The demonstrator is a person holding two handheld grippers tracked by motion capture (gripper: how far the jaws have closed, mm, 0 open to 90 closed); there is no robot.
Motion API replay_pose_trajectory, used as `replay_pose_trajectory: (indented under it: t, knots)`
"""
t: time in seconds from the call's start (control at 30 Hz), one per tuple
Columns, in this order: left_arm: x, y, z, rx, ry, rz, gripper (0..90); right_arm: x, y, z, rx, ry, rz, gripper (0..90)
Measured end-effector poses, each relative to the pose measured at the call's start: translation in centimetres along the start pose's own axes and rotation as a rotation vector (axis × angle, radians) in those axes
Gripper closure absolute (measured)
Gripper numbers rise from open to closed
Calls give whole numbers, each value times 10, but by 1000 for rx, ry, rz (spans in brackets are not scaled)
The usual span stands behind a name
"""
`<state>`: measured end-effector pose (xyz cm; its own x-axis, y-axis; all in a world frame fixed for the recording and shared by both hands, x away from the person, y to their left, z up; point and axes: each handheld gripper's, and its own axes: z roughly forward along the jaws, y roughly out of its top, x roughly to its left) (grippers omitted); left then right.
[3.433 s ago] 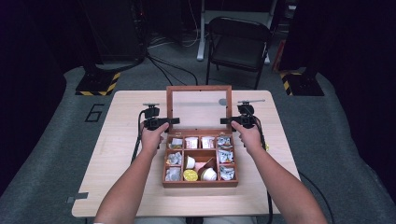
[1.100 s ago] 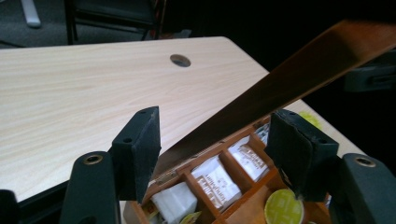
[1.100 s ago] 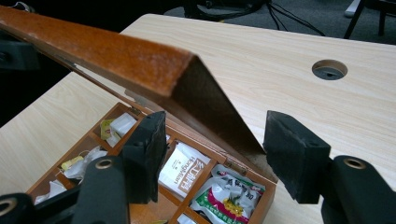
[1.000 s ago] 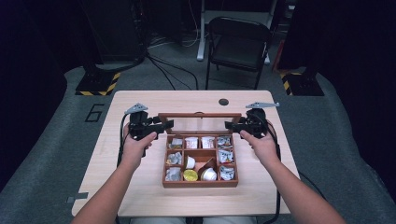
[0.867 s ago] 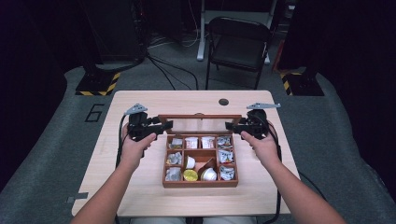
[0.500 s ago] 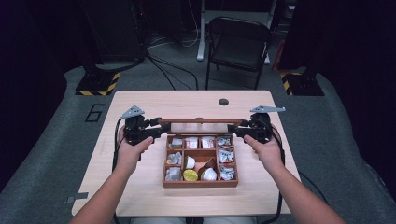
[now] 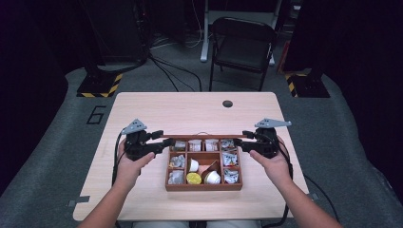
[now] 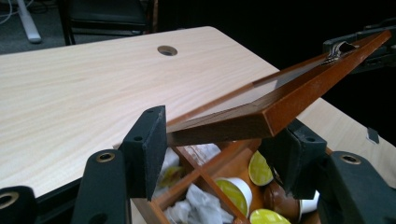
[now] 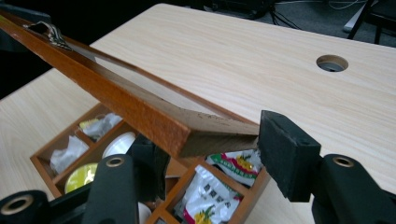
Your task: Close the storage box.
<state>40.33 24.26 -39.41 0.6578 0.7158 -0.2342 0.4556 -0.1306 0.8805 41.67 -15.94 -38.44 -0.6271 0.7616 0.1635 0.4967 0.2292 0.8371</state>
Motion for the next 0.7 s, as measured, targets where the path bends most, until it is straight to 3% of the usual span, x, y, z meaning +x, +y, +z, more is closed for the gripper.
replay_pose_trajectory:
  t: [0.2, 0.4, 0.7]
  knots:
    - [-8, -19, -2, 38, 5, 30, 414, 8, -19, -3, 12, -6, -25, 430]
    - [-12, -36, -3, 48, 1, -12, 413, 13, -36, -3, 18, -10, -41, 423]
    - [-16, -53, -4, 85, 6, 1, 415, 13, -57, -3, 30, 18, -15, 440]
